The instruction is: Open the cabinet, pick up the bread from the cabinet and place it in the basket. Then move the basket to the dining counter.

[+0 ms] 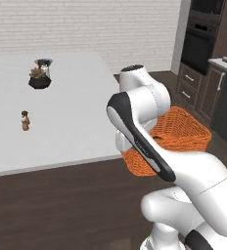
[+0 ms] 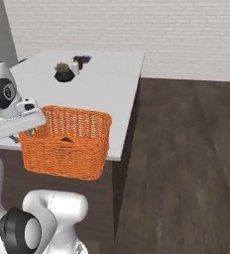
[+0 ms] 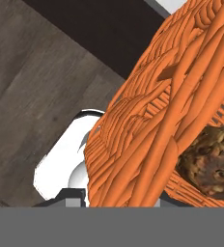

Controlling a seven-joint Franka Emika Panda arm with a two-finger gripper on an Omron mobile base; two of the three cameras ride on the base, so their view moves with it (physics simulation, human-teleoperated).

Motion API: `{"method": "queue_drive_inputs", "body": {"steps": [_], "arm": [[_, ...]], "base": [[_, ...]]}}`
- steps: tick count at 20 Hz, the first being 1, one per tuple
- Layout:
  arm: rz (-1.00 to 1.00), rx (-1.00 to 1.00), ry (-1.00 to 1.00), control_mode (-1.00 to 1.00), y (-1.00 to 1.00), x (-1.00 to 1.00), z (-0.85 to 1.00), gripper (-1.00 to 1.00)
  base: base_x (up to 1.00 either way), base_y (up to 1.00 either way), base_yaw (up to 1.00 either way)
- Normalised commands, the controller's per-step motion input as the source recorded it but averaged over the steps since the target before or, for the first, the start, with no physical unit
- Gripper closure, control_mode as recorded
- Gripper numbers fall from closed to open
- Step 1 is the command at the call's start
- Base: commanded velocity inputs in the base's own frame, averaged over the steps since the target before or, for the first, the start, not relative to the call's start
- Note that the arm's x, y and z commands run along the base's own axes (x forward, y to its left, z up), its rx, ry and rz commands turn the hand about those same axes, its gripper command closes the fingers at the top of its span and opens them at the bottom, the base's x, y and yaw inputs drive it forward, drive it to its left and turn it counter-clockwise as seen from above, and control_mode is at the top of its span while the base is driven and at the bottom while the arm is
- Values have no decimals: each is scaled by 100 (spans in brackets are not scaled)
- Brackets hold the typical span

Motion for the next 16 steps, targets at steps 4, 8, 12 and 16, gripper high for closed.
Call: {"method": "queue_drive_inputs", "body": {"steps": [4, 8, 12, 16], "arm": [[0, 0, 0, 100, 0, 0, 0, 100], [0, 0, 0, 100, 0, 0, 0, 100], [0, 0, 0, 100, 0, 0, 0, 100], [0, 0, 0, 100, 0, 0, 0, 100]], "base": [[0, 100, -14], [0, 100, 0], [2, 100, 0], [27, 71, -3]]}}
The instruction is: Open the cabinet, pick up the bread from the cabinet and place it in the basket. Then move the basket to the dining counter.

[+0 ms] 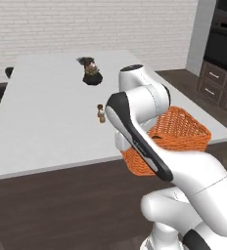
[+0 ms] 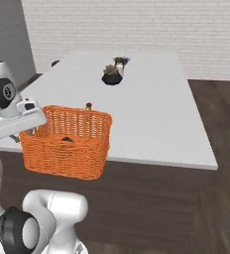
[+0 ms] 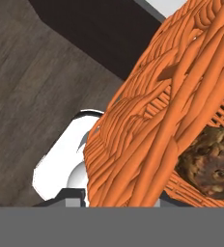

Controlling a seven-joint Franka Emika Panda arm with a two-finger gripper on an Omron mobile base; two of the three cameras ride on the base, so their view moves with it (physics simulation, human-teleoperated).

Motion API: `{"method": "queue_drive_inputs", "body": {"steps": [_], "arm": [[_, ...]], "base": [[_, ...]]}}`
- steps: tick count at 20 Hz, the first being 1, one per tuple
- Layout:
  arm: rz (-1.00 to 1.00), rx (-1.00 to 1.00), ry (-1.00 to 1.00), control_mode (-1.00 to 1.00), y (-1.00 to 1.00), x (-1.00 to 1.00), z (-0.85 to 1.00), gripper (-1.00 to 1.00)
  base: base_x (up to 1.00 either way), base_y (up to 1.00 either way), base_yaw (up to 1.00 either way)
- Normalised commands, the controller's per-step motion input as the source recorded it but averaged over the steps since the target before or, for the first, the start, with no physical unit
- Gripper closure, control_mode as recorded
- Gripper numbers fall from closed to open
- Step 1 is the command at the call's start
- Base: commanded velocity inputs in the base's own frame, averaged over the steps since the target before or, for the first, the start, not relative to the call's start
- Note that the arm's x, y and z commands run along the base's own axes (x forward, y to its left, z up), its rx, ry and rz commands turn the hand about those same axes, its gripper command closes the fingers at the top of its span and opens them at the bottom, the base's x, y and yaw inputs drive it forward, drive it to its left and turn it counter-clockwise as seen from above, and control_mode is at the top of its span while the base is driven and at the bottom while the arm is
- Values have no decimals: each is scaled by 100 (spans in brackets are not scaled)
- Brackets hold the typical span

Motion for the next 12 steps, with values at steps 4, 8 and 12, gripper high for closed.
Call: {"method": "queue_drive_inputs", "body": {"steps": [4, 8, 12], "arm": [[0, 0, 0, 100, 0, 0, 0, 100], [0, 0, 0, 100, 0, 0, 0, 100], [0, 0, 0, 100, 0, 0, 0, 100]], "base": [[42, 52, -2], [50, 46, 0], [49, 42, 0]]}}
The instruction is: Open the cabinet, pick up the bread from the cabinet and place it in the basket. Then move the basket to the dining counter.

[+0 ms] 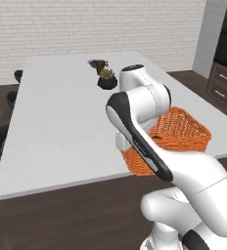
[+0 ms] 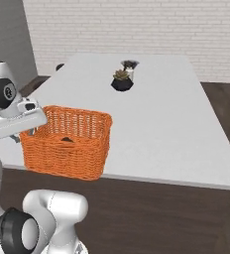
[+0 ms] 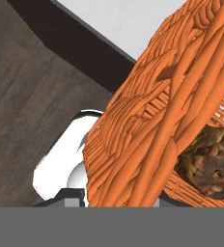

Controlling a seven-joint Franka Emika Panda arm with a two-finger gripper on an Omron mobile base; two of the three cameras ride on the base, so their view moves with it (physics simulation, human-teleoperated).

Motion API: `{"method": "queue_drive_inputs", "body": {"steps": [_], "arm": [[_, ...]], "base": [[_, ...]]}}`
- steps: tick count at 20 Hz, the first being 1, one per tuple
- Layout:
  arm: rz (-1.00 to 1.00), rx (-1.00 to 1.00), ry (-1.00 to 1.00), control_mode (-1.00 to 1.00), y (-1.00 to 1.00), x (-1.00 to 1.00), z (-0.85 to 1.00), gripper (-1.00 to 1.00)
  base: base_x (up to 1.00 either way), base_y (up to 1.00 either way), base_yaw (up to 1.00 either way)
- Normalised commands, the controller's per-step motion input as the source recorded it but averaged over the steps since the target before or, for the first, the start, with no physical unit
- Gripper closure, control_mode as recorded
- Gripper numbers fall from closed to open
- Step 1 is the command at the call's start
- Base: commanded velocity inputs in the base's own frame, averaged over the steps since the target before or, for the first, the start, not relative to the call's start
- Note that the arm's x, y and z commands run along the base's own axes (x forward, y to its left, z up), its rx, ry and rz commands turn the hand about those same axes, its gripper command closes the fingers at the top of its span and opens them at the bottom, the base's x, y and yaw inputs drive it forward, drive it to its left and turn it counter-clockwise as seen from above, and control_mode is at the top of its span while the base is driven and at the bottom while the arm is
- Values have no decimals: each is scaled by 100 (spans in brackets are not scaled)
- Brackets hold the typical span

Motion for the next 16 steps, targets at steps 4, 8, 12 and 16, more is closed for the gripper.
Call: {"method": "queue_drive_inputs", "body": {"steps": [4, 8, 12, 16], "arm": [[0, 0, 0, 100, 0, 0, 0, 100], [0, 0, 0, 100, 0, 0, 0, 100], [-4, -2, 0, -100, 22, 17, 0, 100], [0, -1, 0, -100, 26, 71, 0, 100]], "base": [[56, 35, 0], [39, 34, -1], [5, 8, -1], [0, 0, 0]]}}
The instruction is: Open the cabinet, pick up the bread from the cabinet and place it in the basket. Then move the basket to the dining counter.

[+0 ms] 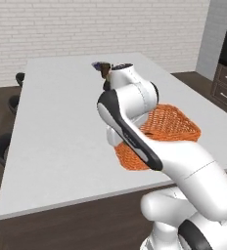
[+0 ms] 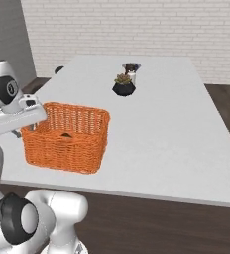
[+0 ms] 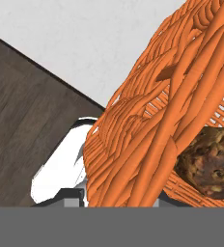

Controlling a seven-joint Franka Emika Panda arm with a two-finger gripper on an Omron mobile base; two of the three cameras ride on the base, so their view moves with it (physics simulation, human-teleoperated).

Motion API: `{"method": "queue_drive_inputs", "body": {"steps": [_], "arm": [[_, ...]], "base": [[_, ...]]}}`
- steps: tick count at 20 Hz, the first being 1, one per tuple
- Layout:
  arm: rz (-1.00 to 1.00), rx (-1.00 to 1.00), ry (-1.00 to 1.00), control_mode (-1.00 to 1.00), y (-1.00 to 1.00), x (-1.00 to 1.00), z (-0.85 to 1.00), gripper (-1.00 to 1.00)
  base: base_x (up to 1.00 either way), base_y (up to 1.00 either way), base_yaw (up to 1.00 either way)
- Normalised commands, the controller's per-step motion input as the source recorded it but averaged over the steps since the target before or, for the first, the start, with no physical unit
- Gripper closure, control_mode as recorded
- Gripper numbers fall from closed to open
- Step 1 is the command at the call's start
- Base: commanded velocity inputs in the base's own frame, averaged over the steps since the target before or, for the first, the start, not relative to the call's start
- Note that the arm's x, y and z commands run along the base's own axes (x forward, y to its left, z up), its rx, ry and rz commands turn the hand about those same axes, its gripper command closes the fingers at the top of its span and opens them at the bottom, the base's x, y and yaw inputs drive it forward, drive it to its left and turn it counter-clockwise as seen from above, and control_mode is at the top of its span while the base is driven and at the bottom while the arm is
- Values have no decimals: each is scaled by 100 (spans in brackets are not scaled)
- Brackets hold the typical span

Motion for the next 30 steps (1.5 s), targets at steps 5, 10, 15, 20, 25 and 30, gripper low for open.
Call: {"method": "queue_drive_inputs", "body": {"steps": [5, 10, 15, 20, 25, 30], "arm": [[-1, 1, -1, -100, 9, 99, -14, 100], [0, 0, 0, -100, 0, 100, -56, 100], [0, -1, 0, -100, 0, 100, -93, 100], [0, 0, 0, -100, 0, 90, -73, 100], [0, 0, 0, -100, 0, 50, -53, 100], [5, 1, -1, -100, 5, 11, -31, 100]], "base": [[0, 0, 0], [0, 0, 0], [0, 0, 0], [0, 0, 0], [0, 0, 0], [0, 0, 0]]}}
